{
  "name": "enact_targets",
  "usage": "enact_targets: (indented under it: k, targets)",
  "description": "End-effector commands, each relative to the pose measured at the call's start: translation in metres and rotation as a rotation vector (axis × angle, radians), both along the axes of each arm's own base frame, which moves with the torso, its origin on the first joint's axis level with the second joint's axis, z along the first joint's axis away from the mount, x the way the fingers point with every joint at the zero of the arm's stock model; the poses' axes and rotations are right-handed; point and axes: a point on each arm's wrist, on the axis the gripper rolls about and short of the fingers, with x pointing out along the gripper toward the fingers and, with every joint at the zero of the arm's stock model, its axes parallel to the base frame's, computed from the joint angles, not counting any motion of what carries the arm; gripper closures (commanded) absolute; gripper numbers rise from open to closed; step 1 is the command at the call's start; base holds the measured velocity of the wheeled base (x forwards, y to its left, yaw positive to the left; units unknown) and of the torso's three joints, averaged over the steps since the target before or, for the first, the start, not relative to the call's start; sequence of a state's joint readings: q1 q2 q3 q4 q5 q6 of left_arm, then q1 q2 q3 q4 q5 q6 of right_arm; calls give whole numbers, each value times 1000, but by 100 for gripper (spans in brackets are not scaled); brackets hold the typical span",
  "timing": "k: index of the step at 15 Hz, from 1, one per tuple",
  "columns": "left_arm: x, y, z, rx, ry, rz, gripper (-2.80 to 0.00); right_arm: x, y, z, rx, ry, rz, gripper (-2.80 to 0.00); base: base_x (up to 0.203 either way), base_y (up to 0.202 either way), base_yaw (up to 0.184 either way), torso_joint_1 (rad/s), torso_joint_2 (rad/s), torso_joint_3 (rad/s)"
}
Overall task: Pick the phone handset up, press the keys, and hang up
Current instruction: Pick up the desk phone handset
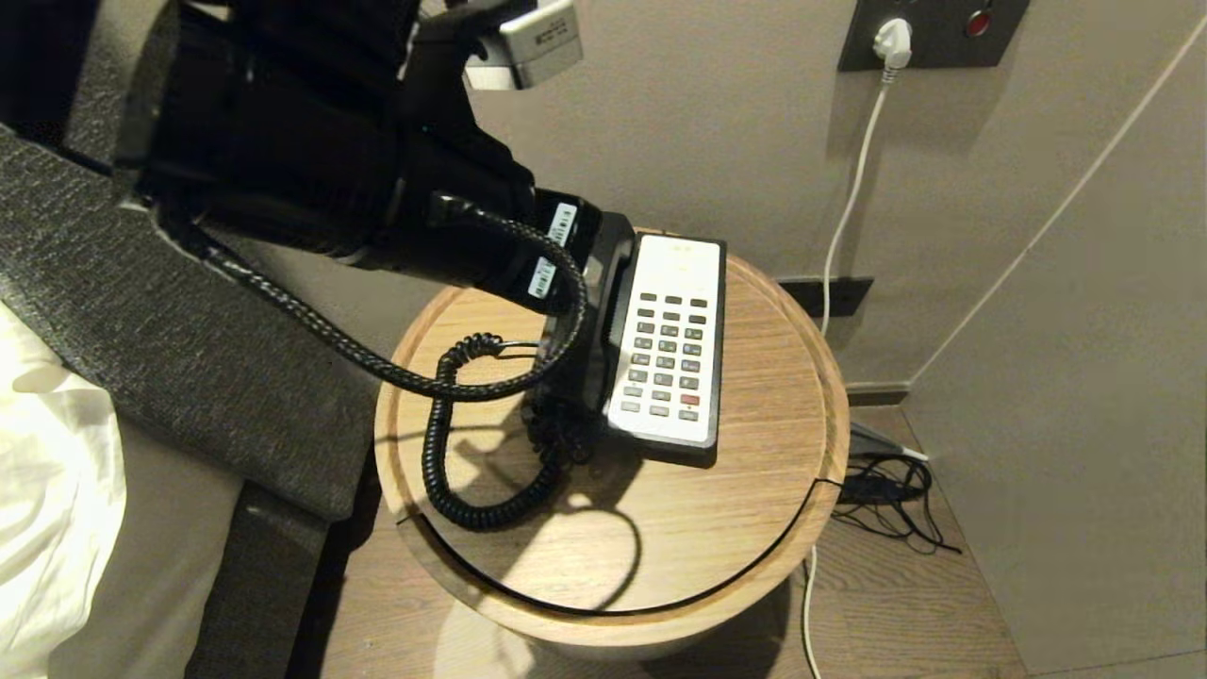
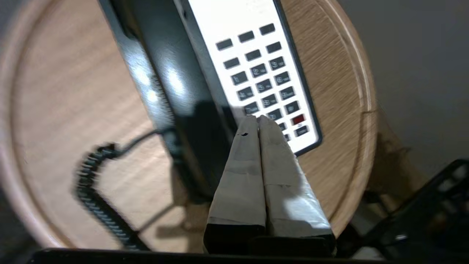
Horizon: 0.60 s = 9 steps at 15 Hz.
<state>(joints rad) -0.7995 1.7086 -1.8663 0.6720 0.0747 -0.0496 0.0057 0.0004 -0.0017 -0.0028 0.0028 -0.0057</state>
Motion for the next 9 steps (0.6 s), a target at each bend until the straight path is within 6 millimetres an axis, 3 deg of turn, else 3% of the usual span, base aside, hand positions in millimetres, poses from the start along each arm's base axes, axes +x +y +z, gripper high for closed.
enact_targets:
  k: [1,9]
  targets:
    - [4,-15,-13,5,71,36,0,0,0,0,0,1,1,0,0,0,0,0,0,0]
    - [17,-33,-40,195,20,212,0,0,0,0,0,1,1,0,0,0,0,0,0,0]
